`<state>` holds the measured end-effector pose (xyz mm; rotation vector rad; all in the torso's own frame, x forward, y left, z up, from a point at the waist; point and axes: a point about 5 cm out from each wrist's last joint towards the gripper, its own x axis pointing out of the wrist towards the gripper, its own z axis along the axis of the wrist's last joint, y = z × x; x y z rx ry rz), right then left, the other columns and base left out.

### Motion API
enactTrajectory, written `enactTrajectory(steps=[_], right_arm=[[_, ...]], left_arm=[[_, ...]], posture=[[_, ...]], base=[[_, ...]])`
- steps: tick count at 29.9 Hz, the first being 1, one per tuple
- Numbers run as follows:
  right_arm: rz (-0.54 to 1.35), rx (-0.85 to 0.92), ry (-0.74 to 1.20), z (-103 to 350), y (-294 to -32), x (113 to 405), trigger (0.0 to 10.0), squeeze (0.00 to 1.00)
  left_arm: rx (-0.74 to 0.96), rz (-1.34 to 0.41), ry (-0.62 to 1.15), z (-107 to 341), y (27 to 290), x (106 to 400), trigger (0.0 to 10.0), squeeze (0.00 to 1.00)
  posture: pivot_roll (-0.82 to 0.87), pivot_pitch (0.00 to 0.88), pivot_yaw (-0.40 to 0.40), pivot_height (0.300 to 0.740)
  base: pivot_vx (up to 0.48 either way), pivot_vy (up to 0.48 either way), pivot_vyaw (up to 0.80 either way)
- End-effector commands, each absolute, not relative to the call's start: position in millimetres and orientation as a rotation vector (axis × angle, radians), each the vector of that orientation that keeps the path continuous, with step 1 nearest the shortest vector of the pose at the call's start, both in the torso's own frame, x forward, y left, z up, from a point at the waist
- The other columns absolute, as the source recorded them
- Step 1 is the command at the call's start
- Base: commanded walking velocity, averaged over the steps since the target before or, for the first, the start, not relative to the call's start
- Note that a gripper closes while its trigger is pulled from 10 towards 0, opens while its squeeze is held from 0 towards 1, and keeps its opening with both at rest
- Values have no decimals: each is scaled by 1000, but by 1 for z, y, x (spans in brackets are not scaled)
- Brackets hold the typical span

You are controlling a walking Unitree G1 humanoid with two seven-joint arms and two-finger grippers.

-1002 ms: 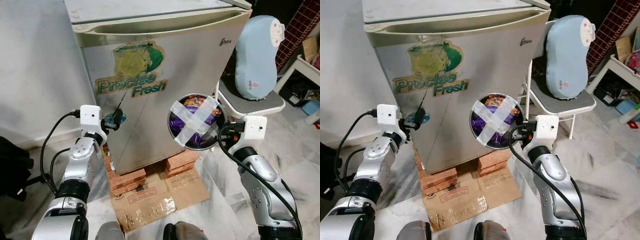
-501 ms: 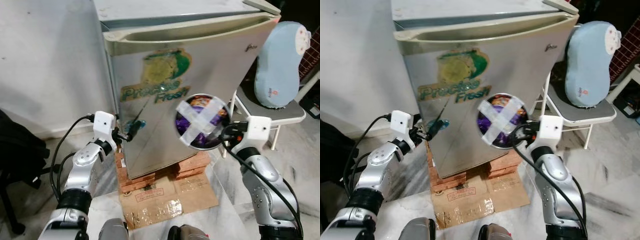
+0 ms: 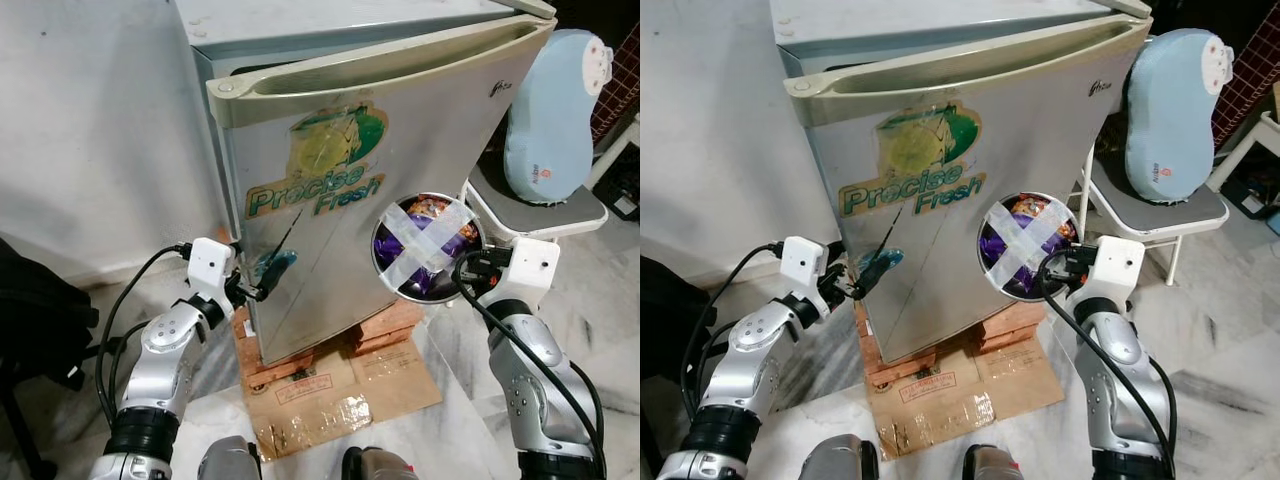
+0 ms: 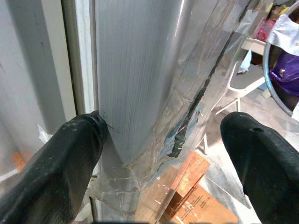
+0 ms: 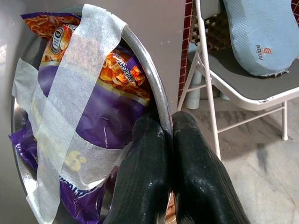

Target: Restocking fridge

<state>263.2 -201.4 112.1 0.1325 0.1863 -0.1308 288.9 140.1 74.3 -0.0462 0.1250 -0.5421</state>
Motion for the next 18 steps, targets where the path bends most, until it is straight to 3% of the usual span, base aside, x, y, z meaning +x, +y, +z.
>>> enactTrajectory(steps=[1, 10, 18], right_arm=[[-193, 131, 191, 112, -212, 261, 10000, 0], [-272, 112, 213, 108, -221, 255, 10000, 0], [-281, 124, 227, 105, -220, 255, 10000, 0]], left_arm=[[-48, -771, 121, 79, 89, 281, 10000, 0], [-42, -811, 114, 84, 82, 276, 10000, 0], [-46, -817, 117, 85, 80, 272, 10000, 0]], posture=[[-38, 100, -66, 740], [-42, 100, -59, 740], [-38, 99, -59, 740]], base=[[0, -311, -769], [0, -353, -747], [0, -431, -287]])
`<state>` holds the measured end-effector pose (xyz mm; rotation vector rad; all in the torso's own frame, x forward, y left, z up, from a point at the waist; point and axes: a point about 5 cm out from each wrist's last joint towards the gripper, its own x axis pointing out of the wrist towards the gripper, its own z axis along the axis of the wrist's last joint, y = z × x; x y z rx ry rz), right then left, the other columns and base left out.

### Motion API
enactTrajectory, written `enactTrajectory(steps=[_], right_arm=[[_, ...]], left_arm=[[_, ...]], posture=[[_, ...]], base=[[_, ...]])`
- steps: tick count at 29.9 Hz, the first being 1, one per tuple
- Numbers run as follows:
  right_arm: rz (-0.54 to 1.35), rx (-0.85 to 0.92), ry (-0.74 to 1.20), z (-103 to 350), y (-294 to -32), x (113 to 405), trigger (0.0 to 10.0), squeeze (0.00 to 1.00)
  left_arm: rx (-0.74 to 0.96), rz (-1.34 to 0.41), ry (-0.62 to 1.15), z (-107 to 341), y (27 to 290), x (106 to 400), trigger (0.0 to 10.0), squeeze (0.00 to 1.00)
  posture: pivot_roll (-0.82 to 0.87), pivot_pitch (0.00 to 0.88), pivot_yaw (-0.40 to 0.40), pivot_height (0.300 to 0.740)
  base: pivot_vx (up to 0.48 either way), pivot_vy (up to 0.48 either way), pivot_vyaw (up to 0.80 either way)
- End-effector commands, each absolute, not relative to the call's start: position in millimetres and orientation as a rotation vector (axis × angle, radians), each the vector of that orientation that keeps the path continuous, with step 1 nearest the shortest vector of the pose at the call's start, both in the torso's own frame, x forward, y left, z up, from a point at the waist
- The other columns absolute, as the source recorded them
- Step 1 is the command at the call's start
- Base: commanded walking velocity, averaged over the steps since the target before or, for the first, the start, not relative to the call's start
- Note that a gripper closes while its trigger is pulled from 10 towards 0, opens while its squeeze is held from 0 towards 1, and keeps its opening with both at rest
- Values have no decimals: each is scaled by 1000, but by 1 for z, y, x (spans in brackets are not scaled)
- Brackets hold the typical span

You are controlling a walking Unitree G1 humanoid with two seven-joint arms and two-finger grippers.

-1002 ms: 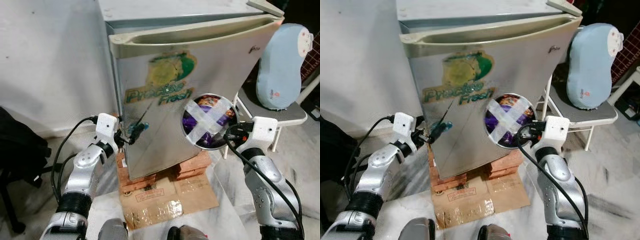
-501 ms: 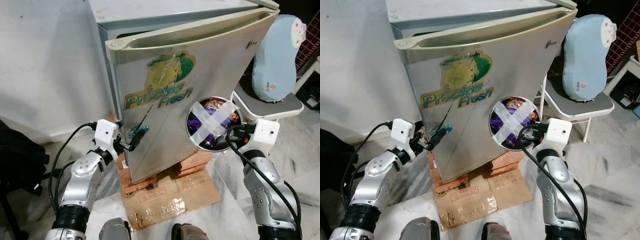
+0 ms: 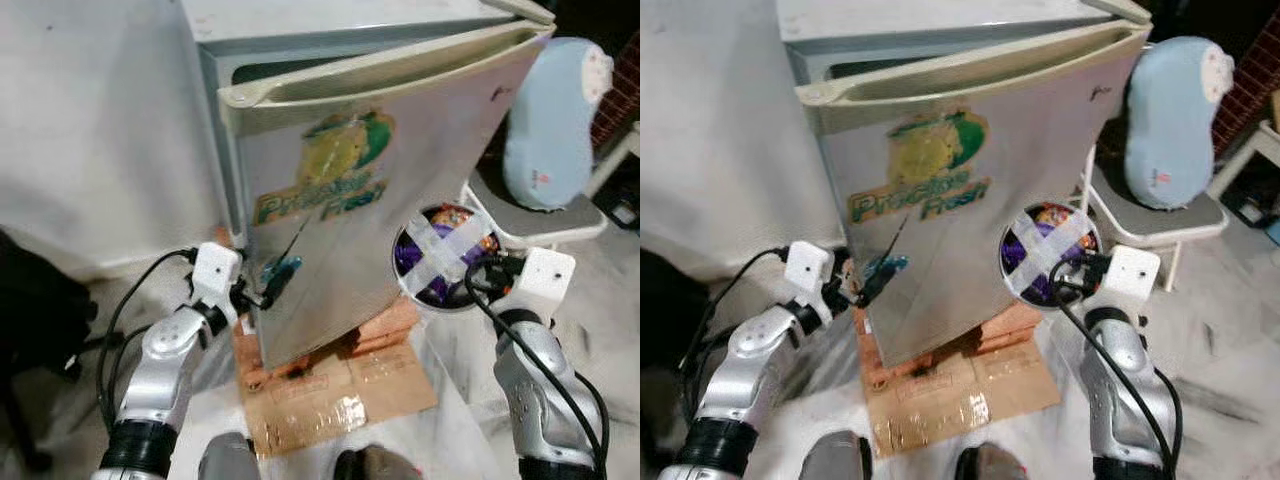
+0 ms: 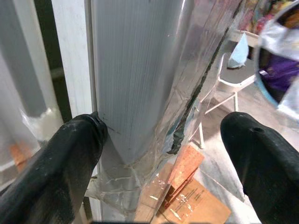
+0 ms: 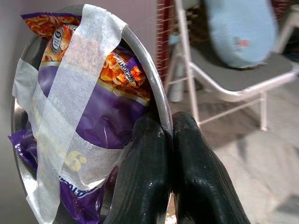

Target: Restocking fridge

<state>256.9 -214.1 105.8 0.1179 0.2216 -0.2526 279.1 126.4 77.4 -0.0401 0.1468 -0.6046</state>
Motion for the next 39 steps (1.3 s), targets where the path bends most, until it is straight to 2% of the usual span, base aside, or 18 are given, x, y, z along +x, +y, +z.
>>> enactTrajectory(steps=[1, 7, 18, 31, 35, 39], right_arm=[[-284, 123, 228, 105, -220, 256, 10000, 0], [-311, 109, 234, 104, -223, 255, 10000, 0], [-364, 88, 255, 101, -230, 253, 10000, 0], [-393, 87, 267, 99, -229, 252, 10000, 0], [-417, 80, 267, 99, -230, 252, 10000, 0], [-439, 83, 265, 100, -231, 253, 10000, 0]], left_arm=[[-46, -819, 117, 86, 79, 272, 10000, 0], [-42, -838, 110, 89, 75, 270, 10000, 0], [-30, -867, 108, 92, 70, 269, 10000, 0], [-6, -944, 49, 111, 48, 273, 10000, 0], [0, -963, 40, 113, 41, 275, 10000, 0], [8, -991, 27, 117, 31, 278, 10000, 0]], posture=[[-38, 100, -59, 740], [-38, 97, -55, 740], [-44, 92, -51, 740], [-41, 97, -49, 740], [-45, 119, -39, 740], [-44, 105, -33, 740]], base=[[0, -431, 0], [0, -428, -67], [0, -424, -735], [0, -379, -534], [0, -278, -427], [0, -68, -411]])
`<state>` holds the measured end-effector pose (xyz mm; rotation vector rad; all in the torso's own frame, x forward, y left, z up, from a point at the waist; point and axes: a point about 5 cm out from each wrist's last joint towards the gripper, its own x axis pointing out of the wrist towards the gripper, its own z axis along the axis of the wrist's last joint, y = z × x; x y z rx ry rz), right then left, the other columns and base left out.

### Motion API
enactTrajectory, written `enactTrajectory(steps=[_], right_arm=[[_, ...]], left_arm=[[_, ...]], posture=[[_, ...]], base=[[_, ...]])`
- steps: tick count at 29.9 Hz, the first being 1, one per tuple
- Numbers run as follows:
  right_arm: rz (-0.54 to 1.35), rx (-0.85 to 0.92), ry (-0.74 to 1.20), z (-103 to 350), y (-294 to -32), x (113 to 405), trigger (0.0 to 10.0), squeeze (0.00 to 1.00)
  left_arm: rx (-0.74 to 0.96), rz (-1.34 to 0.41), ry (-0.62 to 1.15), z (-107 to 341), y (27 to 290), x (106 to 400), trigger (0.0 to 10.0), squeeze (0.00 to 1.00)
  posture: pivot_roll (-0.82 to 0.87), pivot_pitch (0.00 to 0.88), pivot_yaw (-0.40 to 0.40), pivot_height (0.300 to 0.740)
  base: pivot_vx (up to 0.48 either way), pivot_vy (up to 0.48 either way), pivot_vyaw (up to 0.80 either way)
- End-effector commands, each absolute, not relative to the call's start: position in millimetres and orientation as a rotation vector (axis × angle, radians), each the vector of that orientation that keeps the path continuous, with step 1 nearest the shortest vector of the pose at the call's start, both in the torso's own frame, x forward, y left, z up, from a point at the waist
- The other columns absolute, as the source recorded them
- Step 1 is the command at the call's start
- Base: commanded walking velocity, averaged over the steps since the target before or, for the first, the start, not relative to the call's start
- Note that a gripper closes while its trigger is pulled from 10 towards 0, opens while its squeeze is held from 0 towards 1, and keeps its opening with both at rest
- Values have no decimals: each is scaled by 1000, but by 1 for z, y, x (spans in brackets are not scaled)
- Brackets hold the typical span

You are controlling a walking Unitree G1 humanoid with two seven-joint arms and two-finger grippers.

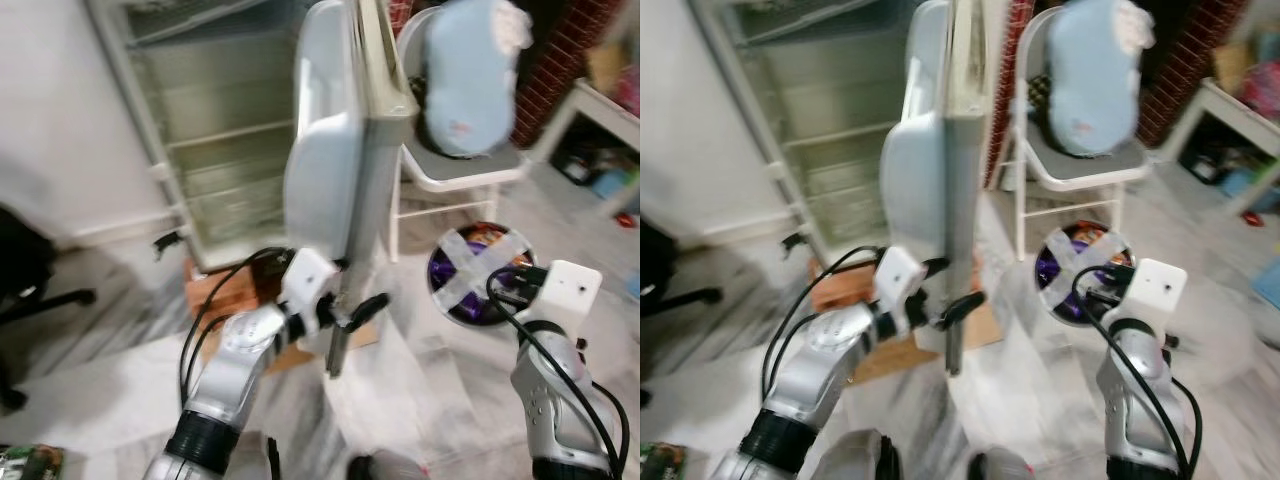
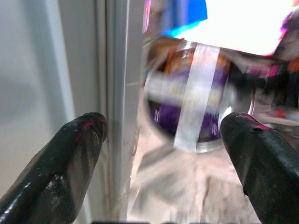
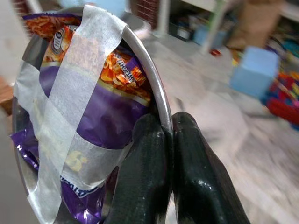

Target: Restocking fridge

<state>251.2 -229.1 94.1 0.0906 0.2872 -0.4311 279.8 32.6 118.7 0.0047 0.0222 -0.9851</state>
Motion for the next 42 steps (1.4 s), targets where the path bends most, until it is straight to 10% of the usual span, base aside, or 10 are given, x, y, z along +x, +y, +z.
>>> enactTrajectory(steps=[1, 9, 25, 42], right_arm=[[-440, 83, 263, 100, -231, 254, 10000, 0], [-452, 83, 251, 103, -232, 256, 10000, 0], [-311, 217, 192, 113, -210, 286, 10000, 0], [-181, 255, 152, 118, -191, 294, 10000, 0]], left_arm=[[5, -994, 21, 119, 27, 279, 10000, 0], [36, -902, 7, 120, 29, 286, 10000, 0], [-45, 7, 45, 92, 166, 277, 10000, 0], [-15, 62, 20, 97, 174, 276, 10000, 0]], posture=[[-48, 107, -31, 740], [-56, 110, -24, 740], [-15, 120, -42, 740], [-8, 136, -34, 740]], base=[[0, 0, 0], [0, 0, 0], [0, 0, 0], [0, 47, 140]])
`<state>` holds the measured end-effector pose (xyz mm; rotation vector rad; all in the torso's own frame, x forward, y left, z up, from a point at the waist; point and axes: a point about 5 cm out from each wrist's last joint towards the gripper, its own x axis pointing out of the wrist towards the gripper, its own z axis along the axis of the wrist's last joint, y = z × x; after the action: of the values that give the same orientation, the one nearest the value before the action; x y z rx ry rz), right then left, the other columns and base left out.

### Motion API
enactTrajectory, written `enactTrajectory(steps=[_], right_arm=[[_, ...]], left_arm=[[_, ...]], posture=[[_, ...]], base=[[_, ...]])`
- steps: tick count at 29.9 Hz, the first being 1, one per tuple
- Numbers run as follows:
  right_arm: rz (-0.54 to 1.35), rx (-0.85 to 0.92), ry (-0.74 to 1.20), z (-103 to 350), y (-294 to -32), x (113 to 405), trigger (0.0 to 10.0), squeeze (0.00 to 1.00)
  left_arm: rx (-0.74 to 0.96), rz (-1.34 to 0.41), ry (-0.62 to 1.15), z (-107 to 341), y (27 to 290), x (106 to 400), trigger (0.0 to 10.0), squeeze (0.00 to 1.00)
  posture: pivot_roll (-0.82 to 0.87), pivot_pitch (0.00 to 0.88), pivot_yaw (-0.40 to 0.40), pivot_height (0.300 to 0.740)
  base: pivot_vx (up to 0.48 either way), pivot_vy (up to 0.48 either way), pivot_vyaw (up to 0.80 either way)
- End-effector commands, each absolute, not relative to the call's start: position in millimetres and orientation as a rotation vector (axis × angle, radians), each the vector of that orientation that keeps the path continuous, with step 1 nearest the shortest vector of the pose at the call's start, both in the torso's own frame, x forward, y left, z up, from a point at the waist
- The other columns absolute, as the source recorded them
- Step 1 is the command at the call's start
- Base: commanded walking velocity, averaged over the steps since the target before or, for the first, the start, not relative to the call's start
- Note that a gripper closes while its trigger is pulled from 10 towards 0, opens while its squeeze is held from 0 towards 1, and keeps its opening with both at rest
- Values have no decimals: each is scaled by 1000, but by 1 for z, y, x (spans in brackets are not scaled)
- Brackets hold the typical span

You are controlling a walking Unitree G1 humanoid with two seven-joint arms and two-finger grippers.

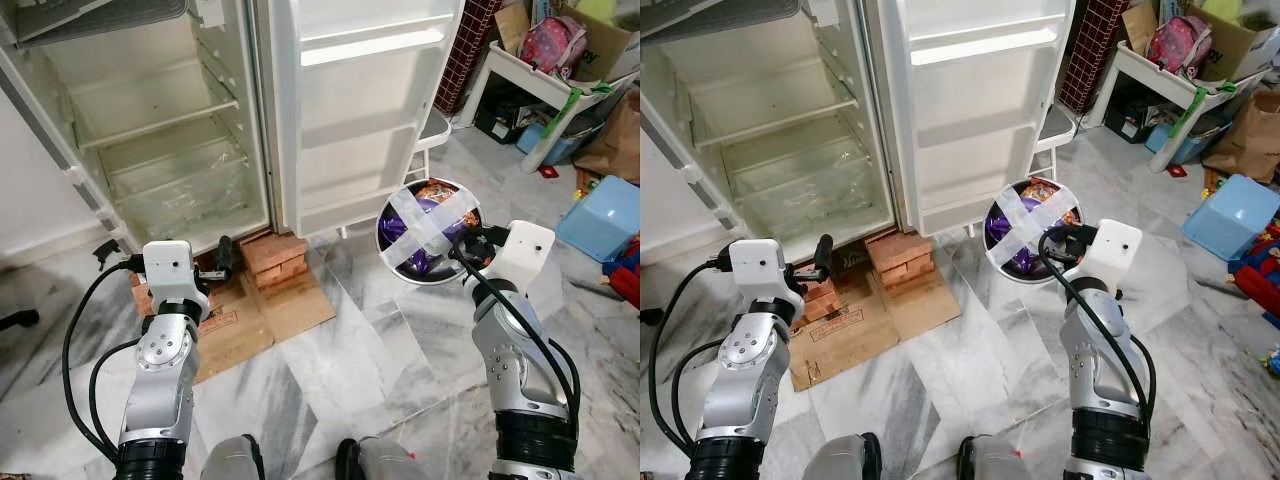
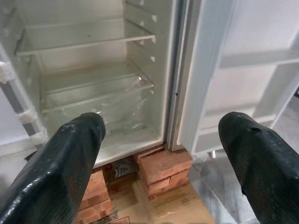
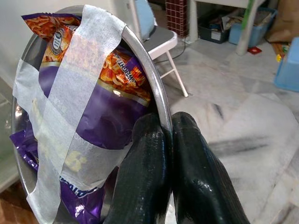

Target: Restocking fridge

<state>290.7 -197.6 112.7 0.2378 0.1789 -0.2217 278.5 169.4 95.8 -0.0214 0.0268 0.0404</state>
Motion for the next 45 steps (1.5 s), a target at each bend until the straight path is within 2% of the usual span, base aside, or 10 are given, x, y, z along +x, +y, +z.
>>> enactTrajectory(steps=[1, 18, 24, 33, 45], right_arm=[[-172, 259, 152, 118, -189, 295, 10000, 0], [-18, 306, 159, 120, -166, 306, 10000, 0], [-21, 315, 153, 122, -167, 311, 10000, 0], [-64, 326, 158, 116, -173, 309, 10000, 0], [-63, 329, 151, 119, -172, 318, 10000, 0]], left_arm=[[-17, 72, 21, 97, 174, 277, 10000, 0], [16, 72, -14, 100, 173, 276, 10000, 0], [15, 90, 2, 98, 172, 278, 10000, 0], [35, 48, -9, 96, 176, 276, 10000, 0], [21, 14, -33, 98, 173, 277, 10000, 0]], posture=[[-7, 137, -36, 740], [3, 131, -49, 740], [7, 125, -48, 740], [10, 115, -43, 740], [12, 110, -41, 740]], base=[[0, 461, 794], [39, 423, 761], [436, 0, 0], [62, 0, 0], [467, 0, 0]])
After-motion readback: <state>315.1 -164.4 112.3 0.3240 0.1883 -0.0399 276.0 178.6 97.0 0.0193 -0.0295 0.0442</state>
